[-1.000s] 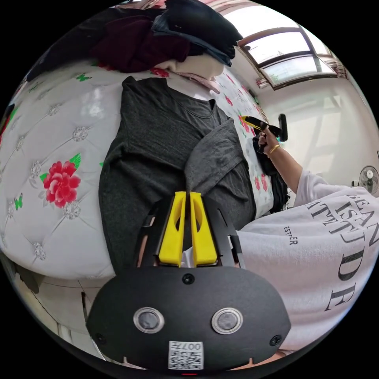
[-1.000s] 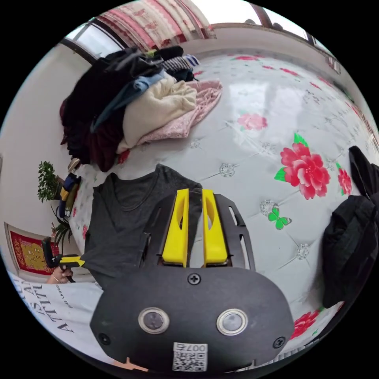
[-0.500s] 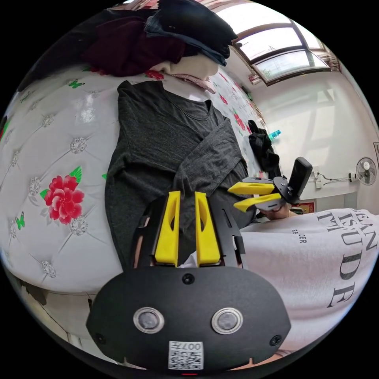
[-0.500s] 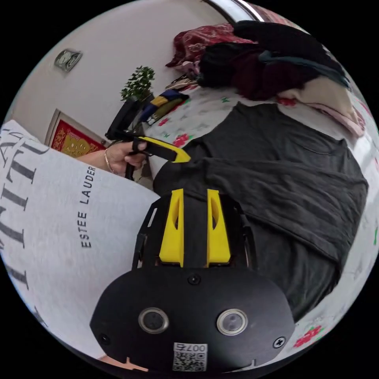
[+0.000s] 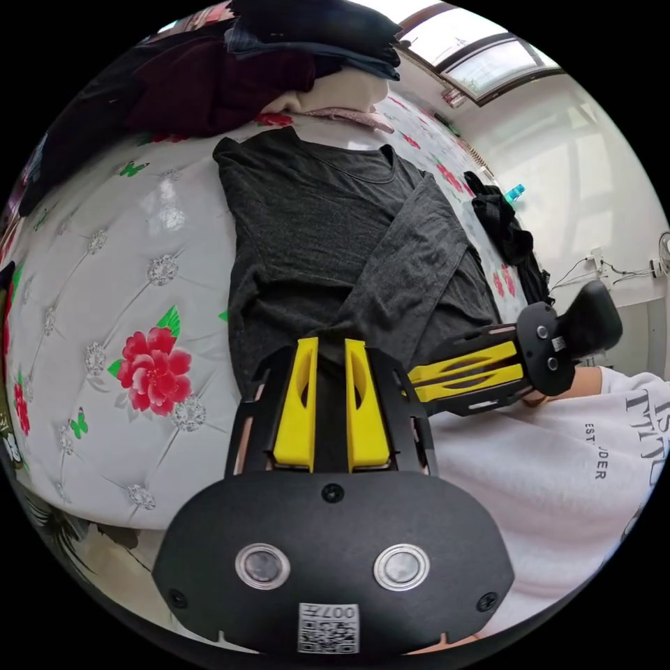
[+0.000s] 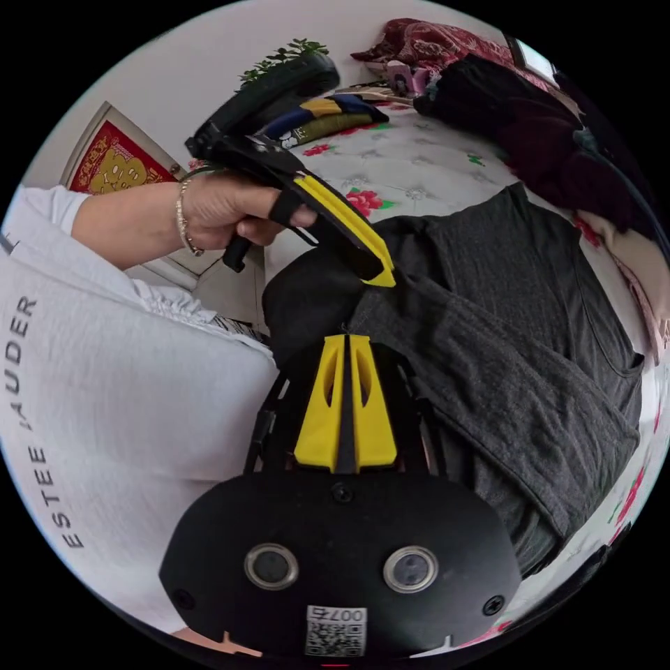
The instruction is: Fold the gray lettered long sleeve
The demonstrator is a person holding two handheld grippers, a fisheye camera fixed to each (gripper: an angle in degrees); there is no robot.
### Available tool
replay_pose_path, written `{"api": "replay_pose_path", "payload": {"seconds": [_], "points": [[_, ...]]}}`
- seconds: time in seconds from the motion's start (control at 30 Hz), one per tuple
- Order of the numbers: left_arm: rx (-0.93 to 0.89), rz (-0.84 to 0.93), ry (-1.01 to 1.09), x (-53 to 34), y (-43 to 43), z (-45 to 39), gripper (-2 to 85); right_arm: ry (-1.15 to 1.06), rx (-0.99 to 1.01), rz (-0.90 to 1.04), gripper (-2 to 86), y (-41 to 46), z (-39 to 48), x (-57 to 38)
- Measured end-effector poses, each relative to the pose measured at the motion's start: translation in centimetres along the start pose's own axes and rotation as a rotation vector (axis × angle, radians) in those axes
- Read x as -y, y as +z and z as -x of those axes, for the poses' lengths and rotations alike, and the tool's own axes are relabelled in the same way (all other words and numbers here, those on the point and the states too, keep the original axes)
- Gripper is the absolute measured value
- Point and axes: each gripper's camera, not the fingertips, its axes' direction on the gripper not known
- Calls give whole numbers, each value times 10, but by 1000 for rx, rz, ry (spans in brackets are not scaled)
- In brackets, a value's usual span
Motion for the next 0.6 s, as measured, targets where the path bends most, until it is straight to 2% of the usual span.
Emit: {"api": "replay_pose_path", "payload": {"seconds": [0.1,0.17,0.33,0.47,0.53,0.6], "points": [[50,40,0,-7,6,-3,46,15,-3,18,6,0,7,-8],[9,16,-38,-21,5,1,49,54,19,69,11,12,5,-9],[10,-49,-97,-63,-13,9,52,163,69,22,32,-6,-5,-20],[19,-96,-136,-105,-30,15,53,410,66,-148,46,-70,-32,-91],[62,-101,-168,-137,-36,19,55,561,8,-199,52,-99,-42,-145],[90,-88,-196,-161,-36,22,60,801,-105,-224,60,-133,-50,-231]]}}
